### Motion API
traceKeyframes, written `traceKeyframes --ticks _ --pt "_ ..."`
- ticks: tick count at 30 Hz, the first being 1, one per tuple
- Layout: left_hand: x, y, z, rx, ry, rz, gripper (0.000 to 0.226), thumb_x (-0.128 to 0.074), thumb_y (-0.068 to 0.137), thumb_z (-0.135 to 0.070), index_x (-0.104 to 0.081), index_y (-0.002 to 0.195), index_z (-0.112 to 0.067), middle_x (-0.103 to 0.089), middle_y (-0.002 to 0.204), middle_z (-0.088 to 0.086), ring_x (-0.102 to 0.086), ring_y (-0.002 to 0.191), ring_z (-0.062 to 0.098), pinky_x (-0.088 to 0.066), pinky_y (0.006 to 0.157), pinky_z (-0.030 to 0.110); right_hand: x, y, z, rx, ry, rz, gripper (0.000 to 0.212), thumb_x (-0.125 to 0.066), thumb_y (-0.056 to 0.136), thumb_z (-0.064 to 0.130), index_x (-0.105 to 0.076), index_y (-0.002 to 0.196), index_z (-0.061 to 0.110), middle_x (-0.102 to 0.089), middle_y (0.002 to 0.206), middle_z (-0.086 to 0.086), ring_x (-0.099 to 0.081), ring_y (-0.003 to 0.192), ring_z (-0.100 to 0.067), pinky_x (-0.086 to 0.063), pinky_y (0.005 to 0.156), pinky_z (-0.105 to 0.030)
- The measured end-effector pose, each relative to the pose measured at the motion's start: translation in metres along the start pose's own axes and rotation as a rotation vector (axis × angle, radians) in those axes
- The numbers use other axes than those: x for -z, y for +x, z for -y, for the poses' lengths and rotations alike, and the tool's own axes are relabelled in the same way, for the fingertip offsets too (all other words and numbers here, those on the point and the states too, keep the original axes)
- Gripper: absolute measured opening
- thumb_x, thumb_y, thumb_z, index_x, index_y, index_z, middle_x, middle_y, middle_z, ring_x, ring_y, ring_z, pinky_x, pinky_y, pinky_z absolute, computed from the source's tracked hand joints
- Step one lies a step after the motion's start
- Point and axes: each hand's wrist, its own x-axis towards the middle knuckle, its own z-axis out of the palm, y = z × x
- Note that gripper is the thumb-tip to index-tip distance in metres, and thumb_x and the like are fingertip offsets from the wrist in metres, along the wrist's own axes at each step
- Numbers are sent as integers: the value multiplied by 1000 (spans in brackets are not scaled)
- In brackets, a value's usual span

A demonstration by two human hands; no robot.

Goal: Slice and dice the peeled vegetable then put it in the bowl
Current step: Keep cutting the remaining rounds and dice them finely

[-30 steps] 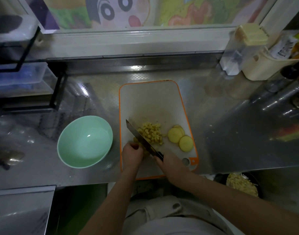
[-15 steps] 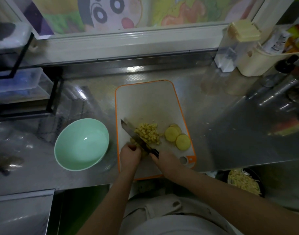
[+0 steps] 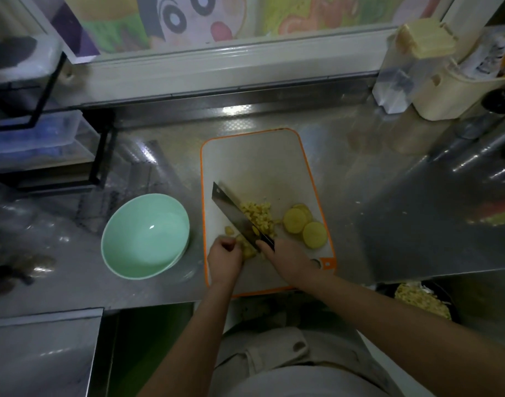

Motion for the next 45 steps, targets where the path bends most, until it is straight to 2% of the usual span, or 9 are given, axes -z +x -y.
traceKeyframes --ticks 4,7,12,18,22,26,33,39,45 --pt "2 -5 3 10 -40 8 17 -57 90 -25 -61 83 -9 -62 73 2 -60 71 18 -47 62 24 9 -3 4 23 -13 9 42 -30 99 46 -31 64 25 -38 65 5 -34 57 -4 -34 71 -28" --pt "3 -9 5 67 -92 39 16 -59 89 -21 -57 82 -7 -64 70 11 -61 55 18 -52 54 28 11 -4 4 45 -3 -23 43 -35 99 43 -32 62 22 -39 62 3 -35 54 -6 -33 54 -23" --pt "1 -9 3 133 -284 82 10 -63 87 -9 -55 84 -4 -65 85 16 -67 67 22 -58 60 32 11 -5 2 76 -107 20 41 -37 101 35 -24 62 28 -34 62 1 -41 59 -18 -33 52 -26" --pt "0 -10 0 85 -336 76 14 -65 84 -6 -53 86 1 -64 80 19 -65 64 21 -55 51 22 5 -4 -3 61 -34 -20 38 -40 99 39 -31 66 23 -37 64 4 -34 55 -4 -27 51 -14" --pt "-1 -11 -1 71 -356 69 13 -64 85 -5 -55 85 -15 -64 86 15 -65 75 27 -58 58 29 -5 -3 -6 64 -53 -49 43 -42 97 43 -55 91 3 -59 80 -9 -58 72 -22 -47 58 -27" --pt "-1 -13 -6 101 -351 51 13 -58 90 -10 -55 82 -20 -62 81 10 -64 71 24 -58 59 31 2 -10 -8 62 -52 -22 38 -42 98 39 -41 71 13 -38 63 0 -41 57 -15 -25 44 -18" --pt "-2 -9 -8 88 -238 8 17 -54 92 -23 -56 78 -15 -63 75 17 -56 59 25 -49 55 35 14 -18 -1 35 -78 -66 40 -42 97 42 -46 76 9 -48 67 -5 -46 59 -16 -30 49 -27" --pt "-3 -10 -6 100 -210 -28 16 -54 92 -17 -55 95 -1 -63 83 16 -60 64 23 -44 39 15 15 -19 6 19 -57 -62 44 -42 98 43 -36 61 18 -39 58 2 -38 50 -7 -29 45 -22" --pt "-2 -10 -4 93 -182 7 16 -57 90 -17 -60 92 -1 -65 84 12 -65 71 21 -48 48 15 18 -23 12 -9 -81 -32 45 -41 99 40 -36 61 16 -39 59 2 -38 51 -7 -26 43 -19"
